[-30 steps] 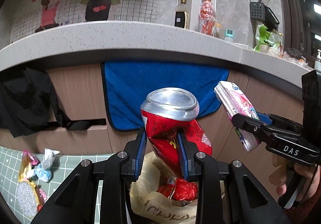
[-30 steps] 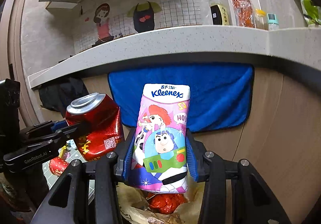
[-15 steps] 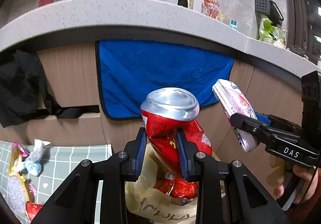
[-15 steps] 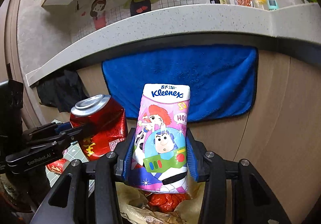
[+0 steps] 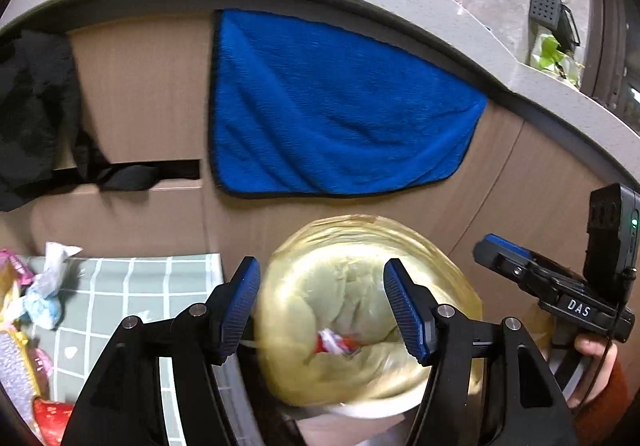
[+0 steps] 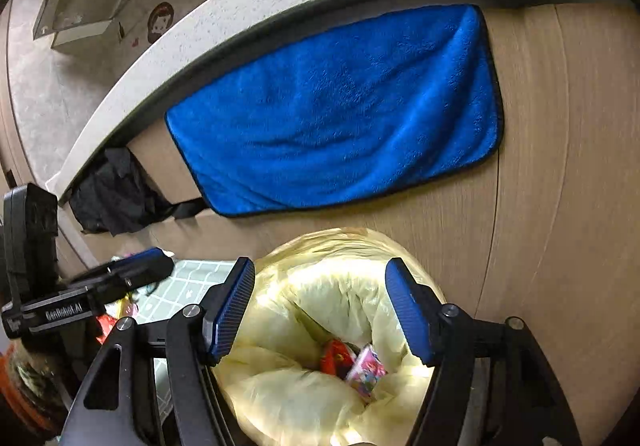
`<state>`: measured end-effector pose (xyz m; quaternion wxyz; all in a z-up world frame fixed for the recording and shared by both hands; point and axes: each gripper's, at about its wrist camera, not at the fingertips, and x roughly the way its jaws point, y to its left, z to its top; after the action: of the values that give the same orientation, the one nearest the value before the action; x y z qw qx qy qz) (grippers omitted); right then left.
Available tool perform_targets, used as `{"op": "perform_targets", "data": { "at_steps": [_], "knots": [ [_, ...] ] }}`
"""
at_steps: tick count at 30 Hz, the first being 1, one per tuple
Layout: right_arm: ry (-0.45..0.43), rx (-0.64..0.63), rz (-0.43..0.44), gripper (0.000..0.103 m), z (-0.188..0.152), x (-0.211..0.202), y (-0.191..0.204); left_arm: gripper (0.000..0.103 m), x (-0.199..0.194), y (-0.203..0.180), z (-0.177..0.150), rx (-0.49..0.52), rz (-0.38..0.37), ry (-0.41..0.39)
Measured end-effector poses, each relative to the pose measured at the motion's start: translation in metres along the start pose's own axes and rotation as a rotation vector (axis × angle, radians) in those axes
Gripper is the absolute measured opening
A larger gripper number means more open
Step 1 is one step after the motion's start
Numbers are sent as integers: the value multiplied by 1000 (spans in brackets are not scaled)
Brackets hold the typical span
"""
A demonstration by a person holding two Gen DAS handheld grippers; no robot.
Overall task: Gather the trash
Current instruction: 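Open both grippers over the bin to drop can and Kleenex pack, then return the left gripper to the table and grasp the pink-silver snack wrapper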
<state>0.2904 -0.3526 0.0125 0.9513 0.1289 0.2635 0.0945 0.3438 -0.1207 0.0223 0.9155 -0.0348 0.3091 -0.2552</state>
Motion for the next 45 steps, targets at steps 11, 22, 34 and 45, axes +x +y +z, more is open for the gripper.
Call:
{"op": "perform_targets", "data": {
  "at_steps": [11,22,34,45],
  "knots": [
    [-10,-86,2,60,-13,-10,48,65,-57,67,-27,-63,129,-13],
    [80,-159,141,60,-35,26,125,65,-111,175,-54,-170,267,-40],
    [147,-153,175,60,-71,67,196,67,-79,315,-49,-271,316,16],
    [219,-215,175,60,-67,108,239,13,-39,363,-59,-386,250,141]
  ]
}}
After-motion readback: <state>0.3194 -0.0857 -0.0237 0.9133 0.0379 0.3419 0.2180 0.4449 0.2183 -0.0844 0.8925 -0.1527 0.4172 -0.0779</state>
